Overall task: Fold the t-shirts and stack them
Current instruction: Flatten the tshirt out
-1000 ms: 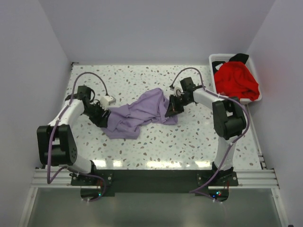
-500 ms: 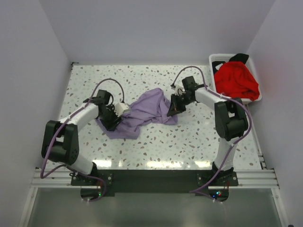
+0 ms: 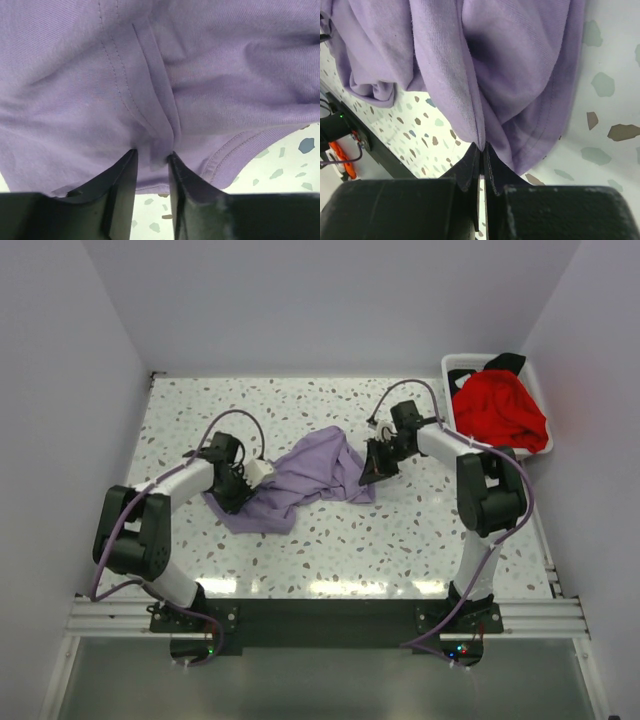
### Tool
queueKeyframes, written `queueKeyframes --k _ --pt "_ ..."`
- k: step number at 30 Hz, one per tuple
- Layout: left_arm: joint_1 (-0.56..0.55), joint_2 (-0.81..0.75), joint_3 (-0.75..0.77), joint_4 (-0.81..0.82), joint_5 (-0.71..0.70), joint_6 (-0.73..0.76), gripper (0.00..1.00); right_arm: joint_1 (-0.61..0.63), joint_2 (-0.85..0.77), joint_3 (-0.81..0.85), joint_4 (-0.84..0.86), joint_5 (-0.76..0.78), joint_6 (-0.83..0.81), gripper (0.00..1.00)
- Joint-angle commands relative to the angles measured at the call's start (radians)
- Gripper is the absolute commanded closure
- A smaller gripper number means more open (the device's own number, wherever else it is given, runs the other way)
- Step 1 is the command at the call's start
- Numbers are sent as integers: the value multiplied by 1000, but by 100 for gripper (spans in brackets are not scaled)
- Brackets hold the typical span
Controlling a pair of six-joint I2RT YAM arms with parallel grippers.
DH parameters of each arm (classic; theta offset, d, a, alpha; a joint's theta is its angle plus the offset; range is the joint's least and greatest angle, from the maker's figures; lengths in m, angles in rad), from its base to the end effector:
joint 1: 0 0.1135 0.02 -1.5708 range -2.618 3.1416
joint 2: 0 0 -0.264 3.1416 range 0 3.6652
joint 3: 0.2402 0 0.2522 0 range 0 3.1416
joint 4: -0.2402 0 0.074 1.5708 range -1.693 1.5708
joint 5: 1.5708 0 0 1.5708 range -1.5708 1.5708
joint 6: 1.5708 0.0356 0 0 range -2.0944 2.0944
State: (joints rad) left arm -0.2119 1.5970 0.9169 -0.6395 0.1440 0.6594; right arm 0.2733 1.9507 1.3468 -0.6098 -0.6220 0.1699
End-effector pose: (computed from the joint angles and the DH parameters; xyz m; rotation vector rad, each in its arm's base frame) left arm 0.2749 -0.0644 0.1642 1.2317 2.5843 -0.1211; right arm 0.3695 0.1251 0.1725 -0.3038 2.7595 0.9790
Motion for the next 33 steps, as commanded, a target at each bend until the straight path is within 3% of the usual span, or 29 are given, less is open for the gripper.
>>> queueKeyframes --k 1,8,11,16,21,26,33 --pt "-6 -29 10 12 -20 -14 66 -8 -42 35 -36 13 -35 100" --pt "9 -77 111 -86 -29 2 81 -9 -71 34 -67 30 -75 100" --pt "46 -71 164 -97 -21 5 99 -14 -84 43 -90 47 -113 100" --pt "178 3 273 -71 -20 -18 100 -52 -108 113 -151 137 -223 100" --pt "298 76 528 -48 0 -90 100 -101 -136 254 -174 297 -358 100" --pt "361 100 736 9 39 -167 100 -115 -161 423 -105 453 -467 100" --pt "472 90 902 155 78 -326 100 -125 -213 572 82 642 -549 100"
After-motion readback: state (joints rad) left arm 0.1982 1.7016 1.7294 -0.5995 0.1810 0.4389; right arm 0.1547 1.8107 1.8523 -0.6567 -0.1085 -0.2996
